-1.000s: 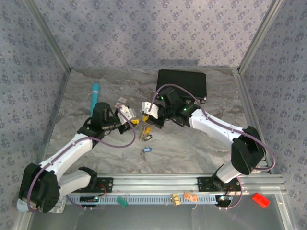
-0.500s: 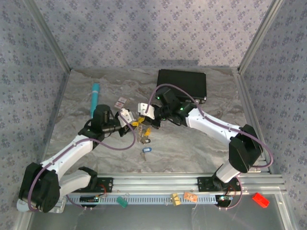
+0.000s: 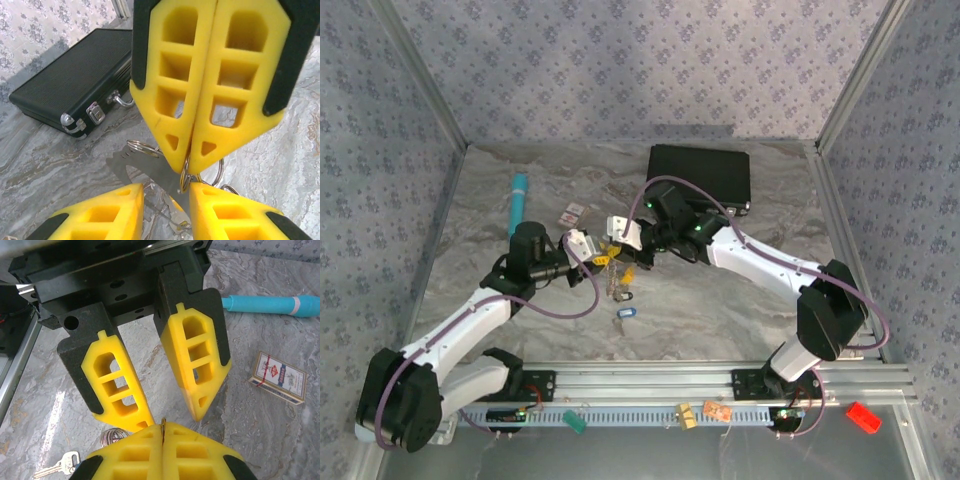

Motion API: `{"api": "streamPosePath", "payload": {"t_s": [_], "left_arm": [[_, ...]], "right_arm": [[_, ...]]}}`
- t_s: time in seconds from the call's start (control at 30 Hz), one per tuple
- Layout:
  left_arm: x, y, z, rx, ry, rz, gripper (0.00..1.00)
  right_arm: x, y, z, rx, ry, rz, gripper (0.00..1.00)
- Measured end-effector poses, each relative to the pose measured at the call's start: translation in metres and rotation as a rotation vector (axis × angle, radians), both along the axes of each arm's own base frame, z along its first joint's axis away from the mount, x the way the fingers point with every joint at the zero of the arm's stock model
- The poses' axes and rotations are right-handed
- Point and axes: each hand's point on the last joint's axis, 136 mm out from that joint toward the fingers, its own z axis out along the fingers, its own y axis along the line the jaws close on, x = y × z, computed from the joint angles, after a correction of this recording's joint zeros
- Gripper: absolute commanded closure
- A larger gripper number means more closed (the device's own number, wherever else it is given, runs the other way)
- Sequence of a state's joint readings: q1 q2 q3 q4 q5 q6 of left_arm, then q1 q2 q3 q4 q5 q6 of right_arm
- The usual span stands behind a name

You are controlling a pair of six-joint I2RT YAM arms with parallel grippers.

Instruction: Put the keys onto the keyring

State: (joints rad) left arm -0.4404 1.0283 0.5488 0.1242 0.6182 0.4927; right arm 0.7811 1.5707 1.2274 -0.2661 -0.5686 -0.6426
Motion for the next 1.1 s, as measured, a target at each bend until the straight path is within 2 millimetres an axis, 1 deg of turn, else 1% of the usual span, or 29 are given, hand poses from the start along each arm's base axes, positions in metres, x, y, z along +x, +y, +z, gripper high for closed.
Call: {"api": "streamPosePath", "payload": {"t_s": [0.2, 0.47, 0.5, 0.53, 0.57, 0.63, 0.67, 0.7, 0.8, 0.93, 1.0, 1.1], "left_arm": [[-0.003, -0.002, 0.001, -0.014, 0.013, -0.018, 0.76], [-0.007, -0.004, 0.002, -0.028, 0.027, -0.039, 0.94], [-0.007, -0.004, 0.002, -0.028, 0.027, -0.039, 0.98], [-0.007, -0.004, 0.002, -0.026, 0.024, -0.04, 1.0], [-0.007, -0.004, 0.002, -0.024, 0.021, -0.04, 1.0], [-0.007, -0.004, 0.002, -0.022, 0.017, -0.042, 1.0], [-0.008, -0.004, 0.003, -0.02, 0.01, -0.043, 1.0], [-0.009, -0.004, 0.003, -0.014, 0.002, -0.045, 1.0], [-0.008, 0.0, 0.005, 0.012, -0.035, -0.026, 1.0], [-0.01, 0.003, 0.002, 0.061, -0.064, -0.013, 1.0], [-0.012, 0.003, 0.001, 0.079, -0.074, -0.012, 1.0], [-0.013, 0.003, 0.002, 0.09, -0.09, -0.012, 1.0]], "right_arm": [[-0.002, 0.002, 0.0, -0.002, -0.004, 0.005, 1.0], [-0.002, 0.002, 0.0, -0.001, -0.006, 0.006, 1.0], [-0.002, 0.002, 0.0, -0.001, -0.006, 0.006, 1.0], [-0.002, 0.002, 0.0, -0.002, -0.007, 0.004, 1.0], [-0.002, 0.002, 0.0, -0.002, -0.007, 0.004, 0.97], [-0.002, 0.0, -0.001, -0.006, -0.012, -0.001, 0.78], [-0.001, -0.001, 0.0, -0.005, -0.015, -0.004, 0.73], [0.0, -0.002, 0.002, -0.003, -0.019, -0.008, 0.7], [0.003, -0.014, 0.009, 0.001, -0.019, -0.038, 0.67], [0.01, -0.037, 0.02, 0.009, -0.038, -0.104, 0.67], [0.01, -0.043, 0.019, -0.004, -0.04, -0.126, 0.67], [0.007, -0.042, 0.01, -0.031, -0.032, -0.137, 0.67]]}}
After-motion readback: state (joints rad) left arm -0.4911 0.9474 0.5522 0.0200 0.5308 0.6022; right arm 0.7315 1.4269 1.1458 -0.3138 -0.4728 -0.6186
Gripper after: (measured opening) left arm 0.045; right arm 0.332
